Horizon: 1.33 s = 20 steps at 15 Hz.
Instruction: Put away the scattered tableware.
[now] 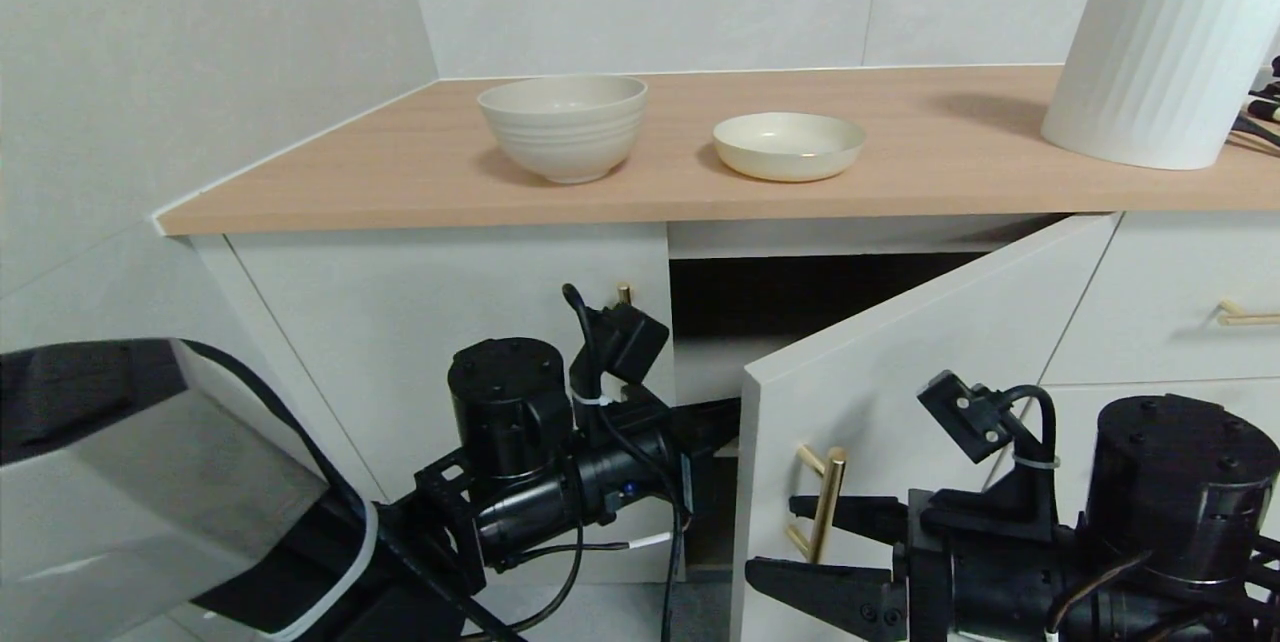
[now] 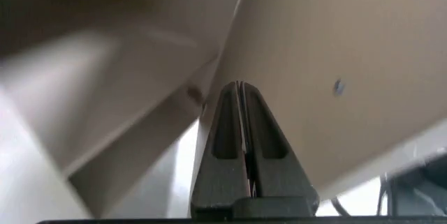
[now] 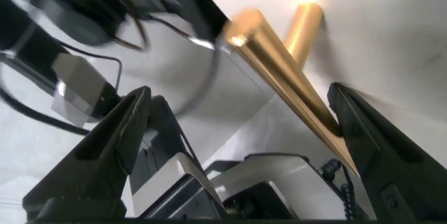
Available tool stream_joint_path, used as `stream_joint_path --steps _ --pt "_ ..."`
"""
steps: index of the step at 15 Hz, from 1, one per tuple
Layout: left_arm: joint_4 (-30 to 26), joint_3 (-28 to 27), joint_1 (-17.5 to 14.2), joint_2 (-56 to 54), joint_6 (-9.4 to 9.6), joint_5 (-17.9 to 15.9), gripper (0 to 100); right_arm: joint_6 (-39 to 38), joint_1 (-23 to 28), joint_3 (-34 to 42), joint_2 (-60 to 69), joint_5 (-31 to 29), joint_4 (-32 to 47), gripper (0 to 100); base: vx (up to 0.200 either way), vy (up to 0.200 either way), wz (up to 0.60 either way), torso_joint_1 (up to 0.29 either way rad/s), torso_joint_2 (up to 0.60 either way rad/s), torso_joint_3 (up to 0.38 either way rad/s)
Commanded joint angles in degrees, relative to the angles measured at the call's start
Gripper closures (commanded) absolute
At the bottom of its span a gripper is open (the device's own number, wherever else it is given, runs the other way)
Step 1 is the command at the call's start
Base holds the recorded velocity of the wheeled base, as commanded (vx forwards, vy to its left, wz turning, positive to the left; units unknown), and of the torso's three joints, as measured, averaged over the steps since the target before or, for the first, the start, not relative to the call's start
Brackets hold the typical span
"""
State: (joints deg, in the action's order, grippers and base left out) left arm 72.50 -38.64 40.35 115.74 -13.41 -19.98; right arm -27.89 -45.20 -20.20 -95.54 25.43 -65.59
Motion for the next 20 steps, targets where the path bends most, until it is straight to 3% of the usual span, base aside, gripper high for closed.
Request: stream_joint_path --steps 1,3,7,12,14,18,20 --pt "0.3 -0.5 0.4 2.2 -0.13 0.0 100 0.1 0.3 0.7 1.1 -0.9 0.3 0 0.0 0.0 0.0 0.0 0.0 0.0" --pt "0.3 -0.7 1.0 1.9 -0.39 0.0 100 2.1 0.6 2.2 1.6 -1.3 0.3 0 0.0 0.0 0.0 0.0 0.0 0.0" --pt "-0.2 -2.0 2.9 1.2 -2.41 -0.1 100 3.4 2.1 4.1 3.3 -10.2 0.3 0 0.0 0.0 0.0 0.0 0.0 0.0" --pt "-3.0 -1.7 3.7 -0.6 -2.5 0.0 100 9.2 8.4 6.7 6.8 -10.4 0.6 0 0.0 0.0 0.0 0.0 0.0 0.0" --pt "-5.2 -1.3 4.3 -2.4 -2.5 0.0 100 13.1 9.3 7.4 13.8 -11.1 7.1 0 0.0 0.0 0.0 0.0 0.0 0.0" --pt "-7.0 -0.1 6.8 -2.9 -2.5 1.7 100 14.4 9.3 0.9 31.6 -12.7 33.9 0 0.0 0.0 0.0 0.0 0.0 0.0" --pt "-8.3 -0.4 7.5 -3.4 -2.59 1.7 100 14.4 9.3 -1.0 35.2 -13.1 37.9 0 0.0 0.0 0.0 0.0 0.0 0.0"
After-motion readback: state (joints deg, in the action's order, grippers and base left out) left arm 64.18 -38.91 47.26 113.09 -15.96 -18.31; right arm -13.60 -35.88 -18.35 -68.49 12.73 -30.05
